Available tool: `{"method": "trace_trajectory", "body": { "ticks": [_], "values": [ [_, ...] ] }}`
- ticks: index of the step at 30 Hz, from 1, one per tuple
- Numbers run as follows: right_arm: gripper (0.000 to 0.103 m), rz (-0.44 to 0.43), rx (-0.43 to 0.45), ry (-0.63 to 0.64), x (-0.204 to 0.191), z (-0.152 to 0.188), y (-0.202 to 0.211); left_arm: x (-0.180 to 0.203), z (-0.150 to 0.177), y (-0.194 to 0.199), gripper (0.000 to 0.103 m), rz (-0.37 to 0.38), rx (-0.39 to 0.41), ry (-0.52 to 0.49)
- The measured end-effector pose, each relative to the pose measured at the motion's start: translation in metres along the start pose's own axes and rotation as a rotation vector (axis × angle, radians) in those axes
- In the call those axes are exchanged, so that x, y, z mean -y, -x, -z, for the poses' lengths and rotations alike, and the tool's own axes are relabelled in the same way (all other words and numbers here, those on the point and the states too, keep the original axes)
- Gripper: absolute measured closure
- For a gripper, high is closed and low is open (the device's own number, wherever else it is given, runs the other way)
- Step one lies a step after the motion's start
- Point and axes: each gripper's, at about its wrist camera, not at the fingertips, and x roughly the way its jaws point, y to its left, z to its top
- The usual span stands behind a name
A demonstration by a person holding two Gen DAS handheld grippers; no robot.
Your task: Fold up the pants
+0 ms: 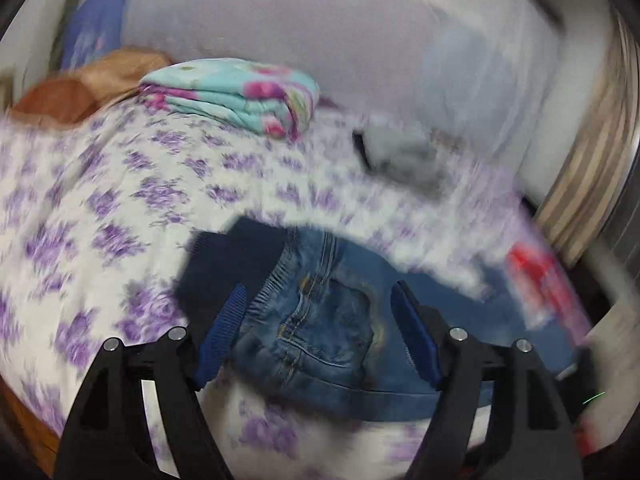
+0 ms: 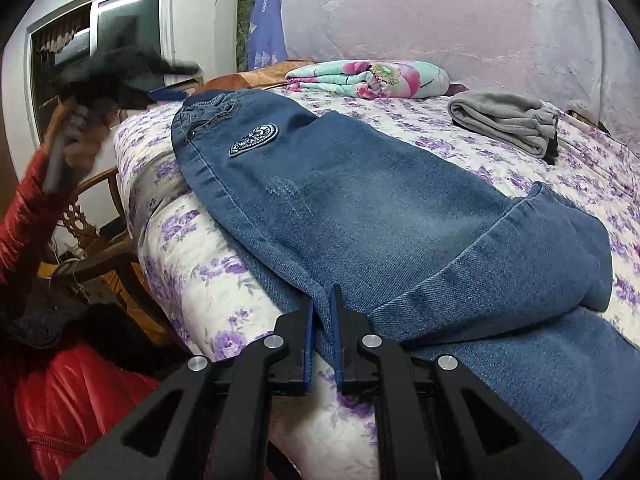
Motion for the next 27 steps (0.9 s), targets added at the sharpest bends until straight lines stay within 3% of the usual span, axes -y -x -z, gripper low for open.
{"method": "trace_trajectory", "body": {
  "ticks": [1, 2, 3, 6, 8, 9, 10, 11, 13, 14, 16, 17, 18, 19, 20, 22, 24, 27],
  "values": [
    [0.094, 0.001, 0.004, -0.003, 0.0, 0.0, 0.0, 0.003, 0.008, -0.032, 0.025, -0.096, -0.052, -0.049],
    [0.093, 0.0, 0.01, -0.008, 0.0, 0.001, 0.0, 0.001, 0.013, -0.051, 0.022, -0.128, -0.075, -0.061],
    [0.093, -0.001, 0.016, -0.012, 0.0, 0.001, 0.001, 0.008, 0.02, -0.056, 0.018, -0.183, -0.007, -0.104],
    [0.093, 0.003, 0.023, -0.028, 0.0, 0.003, 0.0, 0.038, 0.021, -0.044, 0.019, -0.326, 0.04, -0.181],
    [0.093, -0.014, 0.03, -0.054, 0.004, 0.004, 0.0, 0.056, 0.019, -0.025, 0.02, -0.28, 0.073, -0.181],
    [0.093, -0.022, 0.033, -0.064, 0.005, 0.004, 0.0, 0.065, 0.02, -0.013, 0.019, -0.224, 0.095, -0.183],
    [0.093, -0.029, 0.036, -0.073, 0.006, 0.005, 0.0, 0.081, 0.02, 0.002, 0.018, -0.103, 0.115, -0.187],
    [0.093, -0.035, 0.038, -0.084, 0.008, 0.005, 0.0, 0.095, 0.023, 0.008, 0.017, -0.038, 0.124, -0.197],
    [0.092, -0.038, 0.04, -0.094, 0.008, 0.005, 0.0, 0.124, 0.032, 0.013, 0.006, 0.04, 0.146, -0.252],
    [0.092, -0.034, 0.038, -0.09, 0.007, 0.005, 0.0, 0.14, 0.038, 0.009, 0.005, 0.067, 0.141, -0.287],
    [0.09, -0.04, 0.029, -0.087, 0.006, 0.003, 0.003, 0.167, 0.056, -0.021, 0.005, 0.101, 0.055, -0.361],
    [0.083, -0.063, 0.017, -0.098, 0.008, 0.0, 0.007, 0.17, 0.064, -0.04, 0.005, 0.088, 0.004, -0.365],
    [0.069, -0.098, 0.007, -0.113, 0.01, -0.002, 0.013, 0.172, 0.074, -0.06, 0.004, 0.07, -0.052, -0.361],
    [0.063, -0.126, 0.008, -0.128, 0.012, -0.004, 0.023, 0.171, 0.087, -0.079, 0.004, 0.035, -0.059, -0.373],
    [0.055, -0.115, 0.017, -0.133, 0.015, -0.008, 0.033, 0.171, 0.093, -0.077, 0.005, 0.036, 0.005, -0.408],
    [0.05, -0.08, 0.028, -0.142, 0.023, -0.024, 0.052, 0.172, 0.093, -0.071, 0.004, 0.06, 0.004, -0.423],
    [0.023, -0.009, 0.041, -0.174, 0.034, -0.042, 0.06, 0.166, 0.093, -0.068, 0.004, 0.091, 0.009, -0.384],
    [0.016, 0.185, 0.004, -0.22, 0.057, -0.073, 0.045, 0.168, 0.095, -0.066, 0.004, 0.082, 0.016, -0.389]
  ]
}}
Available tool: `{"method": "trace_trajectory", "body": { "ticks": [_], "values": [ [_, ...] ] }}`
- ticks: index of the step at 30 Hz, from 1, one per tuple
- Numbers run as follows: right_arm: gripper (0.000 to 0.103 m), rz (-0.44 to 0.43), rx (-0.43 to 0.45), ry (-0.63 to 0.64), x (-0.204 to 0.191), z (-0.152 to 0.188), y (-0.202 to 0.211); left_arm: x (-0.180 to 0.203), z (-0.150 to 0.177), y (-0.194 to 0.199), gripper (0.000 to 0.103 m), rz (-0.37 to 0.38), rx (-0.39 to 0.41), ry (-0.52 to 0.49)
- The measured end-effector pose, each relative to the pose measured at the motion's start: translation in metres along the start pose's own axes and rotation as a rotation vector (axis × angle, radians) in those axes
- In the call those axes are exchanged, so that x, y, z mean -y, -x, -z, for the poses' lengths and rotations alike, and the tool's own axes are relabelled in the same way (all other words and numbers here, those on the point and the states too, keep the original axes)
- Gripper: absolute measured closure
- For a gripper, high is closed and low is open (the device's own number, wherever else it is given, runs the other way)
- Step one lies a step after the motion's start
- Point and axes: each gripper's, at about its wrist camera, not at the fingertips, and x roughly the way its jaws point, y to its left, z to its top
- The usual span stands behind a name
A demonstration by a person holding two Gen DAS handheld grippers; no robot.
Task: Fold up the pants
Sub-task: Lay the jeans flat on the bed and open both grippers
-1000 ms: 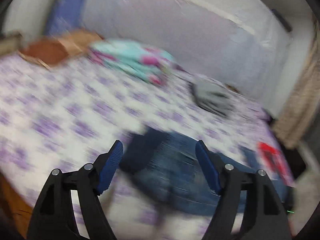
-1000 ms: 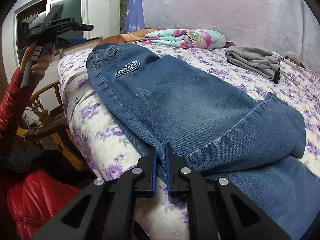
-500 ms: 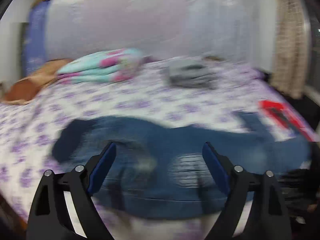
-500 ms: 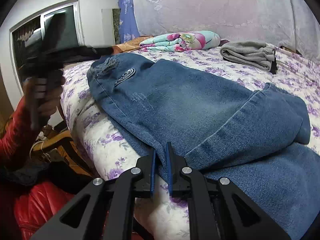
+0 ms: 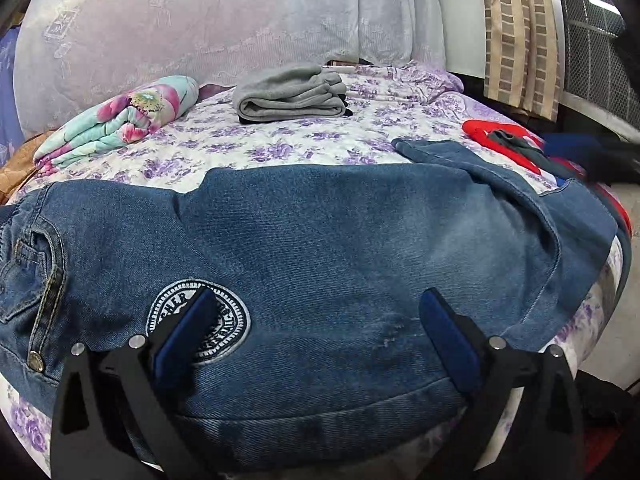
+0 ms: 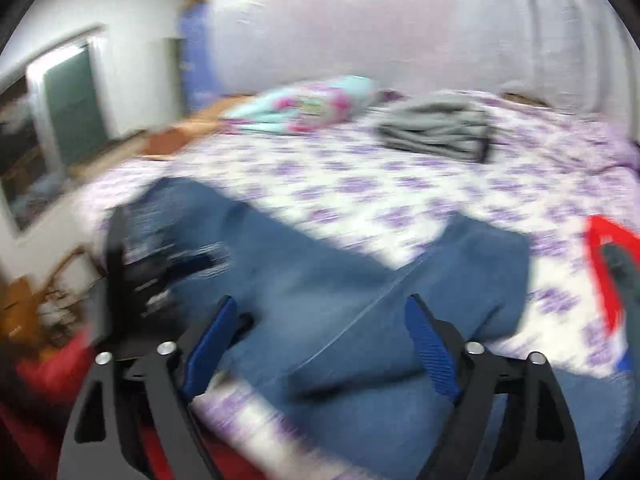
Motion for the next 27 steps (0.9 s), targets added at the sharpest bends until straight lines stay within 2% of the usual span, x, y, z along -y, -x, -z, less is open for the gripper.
{"method": "trace_trajectory", "body": {
  "ticks": [1, 5, 10, 11, 12, 13, 14, 15, 18, 21, 23, 25, 26, 27],
  "values": [
    [0.016, 0.076, -0.035, -0.001, 0.004, -0.013, -0.018, 0.0, 0.001, 0.001, 0.004, -0.002, 0.002, -0.001],
    [0.016, 0.218, -0.205, 0.006, 0.02, -0.044, -0.086, 0.0, 0.002, -0.003, 0.004, -0.002, 0.006, -0.012],
    [0.018, 0.254, -0.301, -0.071, 0.058, -0.047, -0.126, 0.0, 0.003, -0.004, 0.005, 0.007, 0.011, -0.018],
    [0.032, 0.25, -0.305, -0.075, 0.065, -0.045, -0.127, 0.001, 0.004, -0.003, 0.005, 0.008, 0.013, -0.018],
    [0.055, 0.248, -0.311, -0.078, 0.07, -0.039, -0.125, 0.002, 0.005, -0.003, 0.005, 0.01, 0.015, -0.018],
    [0.066, 0.22, -0.307, -0.106, 0.079, -0.032, -0.12, 0.001, 0.005, -0.002, 0.005, 0.013, 0.017, -0.018],
    [0.087, 0.195, -0.291, -0.139, 0.082, -0.027, -0.112, 0.001, 0.005, -0.002, 0.005, 0.015, 0.018, -0.018],
    [0.09, 0.175, -0.266, -0.166, 0.084, -0.021, -0.099, 0.001, 0.005, -0.003, 0.005, 0.017, 0.018, -0.019],
    [0.093, 0.137, -0.137, -0.237, 0.09, -0.001, -0.04, 0.002, 0.005, -0.003, 0.005, 0.018, 0.017, -0.021],
    [0.094, 0.107, 0.018, -0.415, 0.115, 0.042, 0.034, 0.003, 0.004, -0.003, 0.005, 0.018, 0.017, -0.021],
    [0.093, 0.101, 0.06, -0.545, 0.132, 0.086, 0.072, 0.003, 0.004, -0.003, 0.004, 0.021, 0.015, -0.019],
    [0.089, 0.064, 0.037, -0.663, 0.141, 0.129, 0.084, 0.002, 0.003, -0.004, 0.004, 0.024, 0.014, -0.017],
    [0.082, 0.086, 0.03, -0.685, 0.141, 0.14, 0.087, 0.002, 0.003, -0.005, 0.004, 0.025, 0.013, -0.017],
    [0.065, 0.097, 0.034, -0.703, 0.142, 0.146, 0.089, 0.002, 0.003, -0.005, 0.004, 0.025, 0.011, -0.016]
  ]
}}
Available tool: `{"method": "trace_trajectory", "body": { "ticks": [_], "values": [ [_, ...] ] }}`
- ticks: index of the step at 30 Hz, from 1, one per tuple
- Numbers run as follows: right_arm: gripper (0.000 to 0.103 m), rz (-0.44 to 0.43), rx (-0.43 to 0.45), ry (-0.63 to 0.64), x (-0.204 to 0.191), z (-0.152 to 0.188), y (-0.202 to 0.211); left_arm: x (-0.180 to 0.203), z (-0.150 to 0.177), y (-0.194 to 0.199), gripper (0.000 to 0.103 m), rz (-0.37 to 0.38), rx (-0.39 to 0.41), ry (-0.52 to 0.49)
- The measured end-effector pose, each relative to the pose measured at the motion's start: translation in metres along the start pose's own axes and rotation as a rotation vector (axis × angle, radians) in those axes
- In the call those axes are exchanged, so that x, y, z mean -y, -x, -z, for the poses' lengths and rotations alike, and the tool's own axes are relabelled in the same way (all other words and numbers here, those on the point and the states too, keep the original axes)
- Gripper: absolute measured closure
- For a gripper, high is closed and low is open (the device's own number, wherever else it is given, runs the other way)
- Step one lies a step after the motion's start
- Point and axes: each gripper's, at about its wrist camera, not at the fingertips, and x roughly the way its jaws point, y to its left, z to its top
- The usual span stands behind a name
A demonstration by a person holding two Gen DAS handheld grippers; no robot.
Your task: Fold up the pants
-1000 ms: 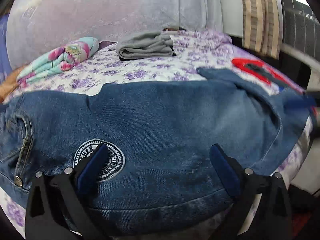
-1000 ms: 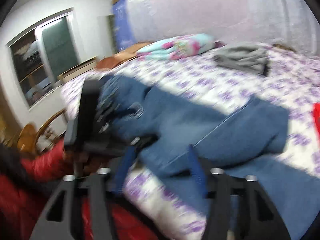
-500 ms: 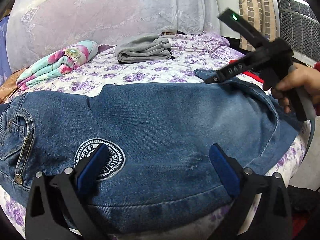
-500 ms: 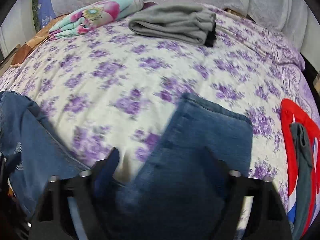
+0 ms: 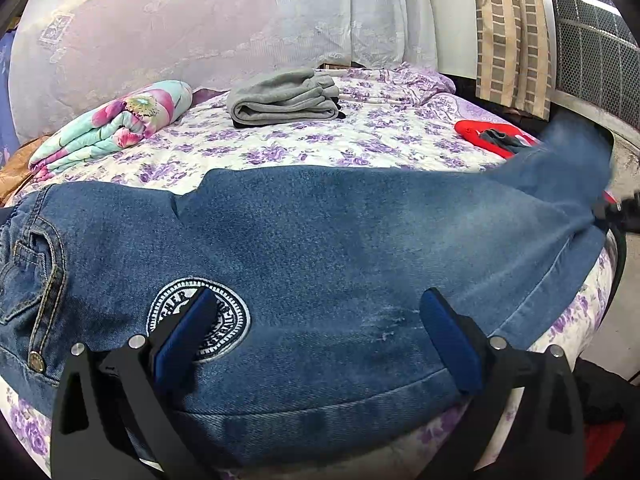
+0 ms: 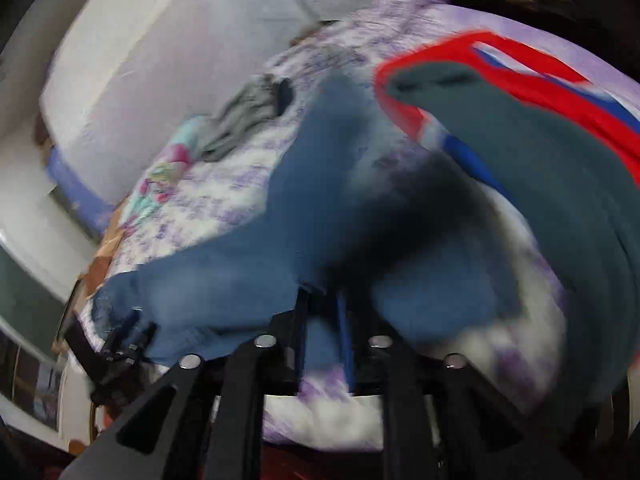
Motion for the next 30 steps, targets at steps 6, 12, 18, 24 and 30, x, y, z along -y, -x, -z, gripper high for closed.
{"method": "trace_trajectory", "body": {
  "ticks": [6, 12, 18, 24, 30],
  "values": [
    [0.034, -0.117, 0.051, -0.048, -0.001, -0.02, -0.003, 0.001, -0.001, -0.002, 0.004, -0.003, -0.008, 0.0],
    [0.034, -0.176, 0.015, -0.145, 0.023, -0.01, -0.013, 0.001, -0.002, -0.003, 0.004, -0.001, -0.012, -0.004],
    [0.034, -0.204, -0.024, -0.192, 0.029, -0.014, -0.007, -0.014, -0.007, -0.006, 0.004, 0.063, -0.042, 0.025],
    [0.039, -0.198, 0.026, -0.2, 0.047, -0.018, -0.01, -0.029, -0.016, -0.012, 0.004, 0.137, -0.066, 0.079],
    [0.094, -0.161, 0.189, -0.032, 0.03, -0.027, -0.004, -0.022, -0.015, -0.014, 0.004, 0.106, -0.079, 0.035]
  ]
}}
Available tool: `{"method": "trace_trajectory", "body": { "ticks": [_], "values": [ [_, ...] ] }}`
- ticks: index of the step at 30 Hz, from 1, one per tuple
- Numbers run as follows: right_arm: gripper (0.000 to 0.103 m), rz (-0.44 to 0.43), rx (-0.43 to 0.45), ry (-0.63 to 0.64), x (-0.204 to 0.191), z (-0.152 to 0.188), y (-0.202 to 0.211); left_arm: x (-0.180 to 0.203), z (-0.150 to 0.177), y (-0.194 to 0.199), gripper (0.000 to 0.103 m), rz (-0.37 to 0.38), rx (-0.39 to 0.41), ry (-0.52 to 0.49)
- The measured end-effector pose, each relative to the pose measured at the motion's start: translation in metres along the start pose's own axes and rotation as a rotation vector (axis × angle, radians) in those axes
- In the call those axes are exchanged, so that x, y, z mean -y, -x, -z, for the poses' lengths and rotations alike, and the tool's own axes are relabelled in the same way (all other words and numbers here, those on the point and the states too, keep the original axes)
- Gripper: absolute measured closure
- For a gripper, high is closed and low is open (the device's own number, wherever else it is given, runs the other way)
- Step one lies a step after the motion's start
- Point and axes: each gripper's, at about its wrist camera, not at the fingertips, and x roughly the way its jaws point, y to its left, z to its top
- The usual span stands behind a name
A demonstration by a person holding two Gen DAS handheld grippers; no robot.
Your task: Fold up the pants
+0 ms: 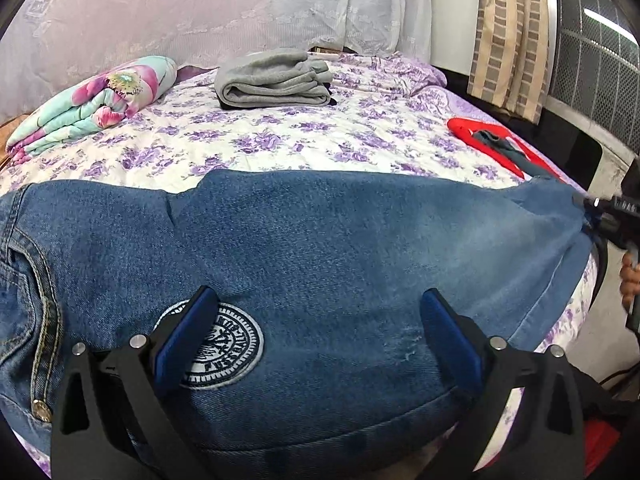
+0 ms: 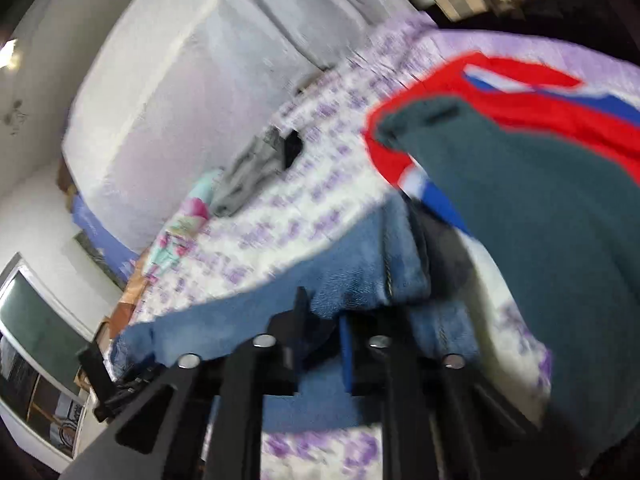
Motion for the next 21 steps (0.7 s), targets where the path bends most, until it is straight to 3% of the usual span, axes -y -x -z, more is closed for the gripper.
{"method": "trace_trajectory", "body": {
  "ticks": [3, 5, 8, 11, 13, 14, 16, 19, 21],
  "values": [
    [0.095, -0.111, 0.03, -0.004, -0.022, -0.031, 0.019, -0.003, -0.003, 0.0, 0.004, 0.016, -0.009, 0.005],
    [0.096, -0.126, 0.024, 0.01, -0.034, -0.043, 0.029, -0.006, -0.003, 0.001, 0.004, 0.029, -0.007, 0.02],
    [0.096, -0.064, -0.025, 0.05, -0.038, -0.043, 0.037, -0.008, -0.003, 0.002, 0.004, 0.046, -0.005, 0.027],
    [0.091, 0.075, -0.163, -0.019, 0.004, -0.013, 0.02, -0.008, -0.003, 0.002, 0.004, 0.053, -0.005, 0.011],
    [0.091, 0.103, -0.19, -0.098, 0.03, 0.007, 0.017, -0.007, -0.002, 0.002, 0.004, 0.056, -0.01, -0.002],
    [0.091, 0.068, -0.159, -0.13, 0.035, 0.012, 0.024, -0.007, -0.002, 0.002, 0.004, 0.057, -0.016, -0.009],
    [0.084, 0.097, -0.097, -0.108, 0.03, 0.007, 0.041, -0.005, -0.004, 0.002, 0.004, 0.05, -0.029, -0.016],
    [0.079, 0.199, 0.019, 0.058, -0.001, -0.008, 0.066, -0.003, -0.008, 0.007, 0.004, 0.04, -0.036, 0.016],
    [0.077, 0.159, 0.028, 0.181, -0.029, -0.008, 0.068, -0.002, -0.009, 0.013, 0.004, 0.103, -0.03, 0.065]
  ]
}}
